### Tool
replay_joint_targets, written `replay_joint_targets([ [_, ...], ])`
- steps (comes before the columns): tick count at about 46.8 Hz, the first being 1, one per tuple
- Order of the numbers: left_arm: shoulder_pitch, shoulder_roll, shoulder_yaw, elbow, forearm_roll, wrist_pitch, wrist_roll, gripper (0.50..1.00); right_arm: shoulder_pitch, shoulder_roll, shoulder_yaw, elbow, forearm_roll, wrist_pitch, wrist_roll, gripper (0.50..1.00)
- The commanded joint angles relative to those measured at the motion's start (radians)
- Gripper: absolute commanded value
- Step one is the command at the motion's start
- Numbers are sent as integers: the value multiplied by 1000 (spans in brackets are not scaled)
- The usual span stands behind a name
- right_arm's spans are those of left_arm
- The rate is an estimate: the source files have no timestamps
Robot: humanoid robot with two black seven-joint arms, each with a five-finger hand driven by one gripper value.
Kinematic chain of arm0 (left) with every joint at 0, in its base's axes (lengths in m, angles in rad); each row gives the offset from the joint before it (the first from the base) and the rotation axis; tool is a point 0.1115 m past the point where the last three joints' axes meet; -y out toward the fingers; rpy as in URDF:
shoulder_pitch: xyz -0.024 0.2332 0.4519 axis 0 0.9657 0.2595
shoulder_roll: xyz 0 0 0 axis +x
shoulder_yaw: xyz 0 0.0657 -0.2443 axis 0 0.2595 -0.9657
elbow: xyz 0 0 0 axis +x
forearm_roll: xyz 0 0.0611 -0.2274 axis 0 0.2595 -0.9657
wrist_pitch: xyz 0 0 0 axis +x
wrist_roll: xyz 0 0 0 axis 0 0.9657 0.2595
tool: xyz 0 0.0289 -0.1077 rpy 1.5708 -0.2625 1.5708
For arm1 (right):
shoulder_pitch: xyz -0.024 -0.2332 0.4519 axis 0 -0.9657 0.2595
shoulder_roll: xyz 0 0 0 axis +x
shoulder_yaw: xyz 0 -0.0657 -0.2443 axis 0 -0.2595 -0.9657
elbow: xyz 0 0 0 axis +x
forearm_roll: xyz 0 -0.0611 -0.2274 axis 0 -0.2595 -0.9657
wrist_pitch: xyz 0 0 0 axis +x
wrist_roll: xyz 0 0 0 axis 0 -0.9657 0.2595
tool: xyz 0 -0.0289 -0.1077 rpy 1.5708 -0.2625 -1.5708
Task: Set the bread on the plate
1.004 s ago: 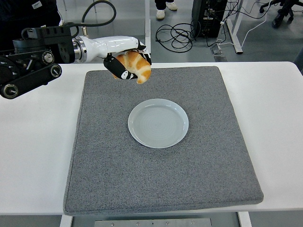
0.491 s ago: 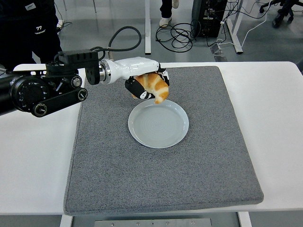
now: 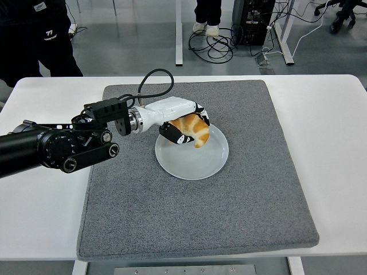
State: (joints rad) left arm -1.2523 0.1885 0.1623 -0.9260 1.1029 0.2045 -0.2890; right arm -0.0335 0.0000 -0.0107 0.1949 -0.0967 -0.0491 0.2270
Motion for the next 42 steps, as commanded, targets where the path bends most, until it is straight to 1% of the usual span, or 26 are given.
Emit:
replay_joint_targets([
  [1, 14, -4, 0, 7, 0, 6, 1, 500, -2, 0, 0, 0, 0, 0, 0, 1000],
  [12, 51, -32, -1, 26, -1, 21, 1, 500, -2, 0, 0, 0, 0, 0, 0, 1000],
  [25, 79, -50, -4, 59, -14, 23, 1, 501, -2, 0, 0, 0, 0, 0, 0, 1000],
  [33, 91, -63, -6, 70, -18, 24, 1, 567, -2, 0, 0, 0, 0, 0, 0, 1000],
  [42, 96, -63, -6, 70, -20, 23, 2, 614, -2, 0, 0, 0, 0, 0, 0, 1000],
])
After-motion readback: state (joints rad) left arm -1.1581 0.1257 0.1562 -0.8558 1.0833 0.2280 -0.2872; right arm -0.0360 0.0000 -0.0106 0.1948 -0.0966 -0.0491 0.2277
